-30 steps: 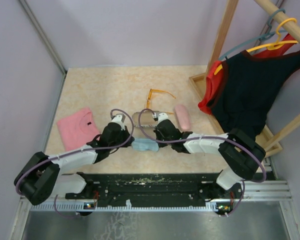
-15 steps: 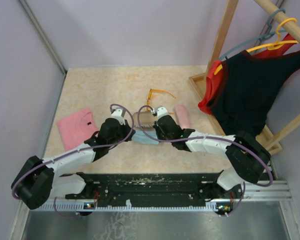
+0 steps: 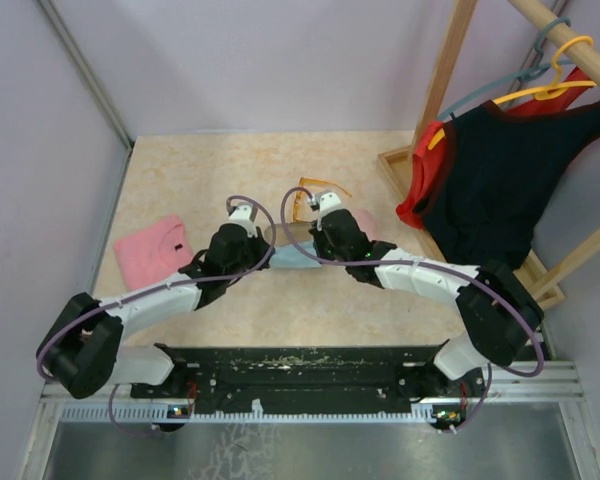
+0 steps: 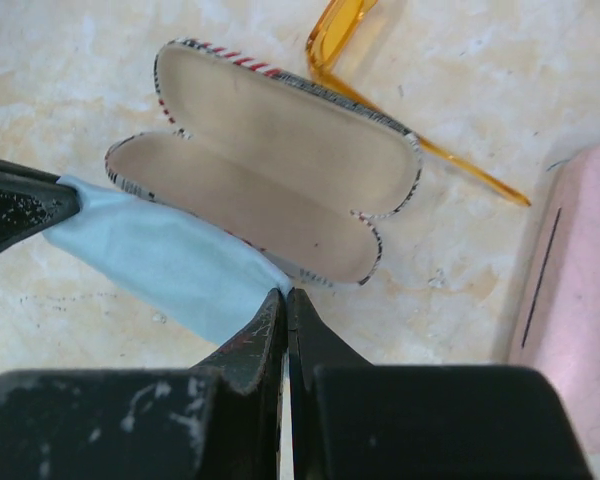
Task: Organize the sunglasses
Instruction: Place the glasses cleaning cloth in the sunglasses case.
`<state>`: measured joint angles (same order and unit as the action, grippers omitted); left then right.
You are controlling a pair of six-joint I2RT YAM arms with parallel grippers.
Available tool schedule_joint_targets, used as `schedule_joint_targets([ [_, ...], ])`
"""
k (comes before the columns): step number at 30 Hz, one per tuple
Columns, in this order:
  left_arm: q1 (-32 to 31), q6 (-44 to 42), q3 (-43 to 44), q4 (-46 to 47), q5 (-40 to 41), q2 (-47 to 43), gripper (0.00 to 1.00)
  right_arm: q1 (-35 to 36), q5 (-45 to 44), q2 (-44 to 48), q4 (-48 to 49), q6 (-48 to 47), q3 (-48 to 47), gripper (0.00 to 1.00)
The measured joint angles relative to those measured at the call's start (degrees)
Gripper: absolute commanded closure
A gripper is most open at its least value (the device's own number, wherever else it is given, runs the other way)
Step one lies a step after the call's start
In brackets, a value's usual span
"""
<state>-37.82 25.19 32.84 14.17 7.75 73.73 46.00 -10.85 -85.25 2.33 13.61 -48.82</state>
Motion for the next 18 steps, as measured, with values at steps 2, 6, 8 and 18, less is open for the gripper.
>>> schedule_joint_targets([
  [2,0.2,0.0,0.6,0.3,0.8,1.1,0.98,-1.2,0.5,-0.1,-0.1,-0.3,-0.7,1.0],
  [6,0.7,0.0,2.0,1.5,1.9,3.4,0.98,-3.2,2.4,-2.3,-0.2,-1.0,-3.1,1.0],
  [8,1.3,0.0,2.7,2.2,2.2,4.8,0.98,-3.7,3.0,-3.6,-0.2,-1.3,-4.1,1.0],
  [18,3.6,-0.8,5.9,5.1,2.6,11.0,0.98,-5.1,4.7,-8.2,-0.3,-1.9,-7.0,1.0],
])
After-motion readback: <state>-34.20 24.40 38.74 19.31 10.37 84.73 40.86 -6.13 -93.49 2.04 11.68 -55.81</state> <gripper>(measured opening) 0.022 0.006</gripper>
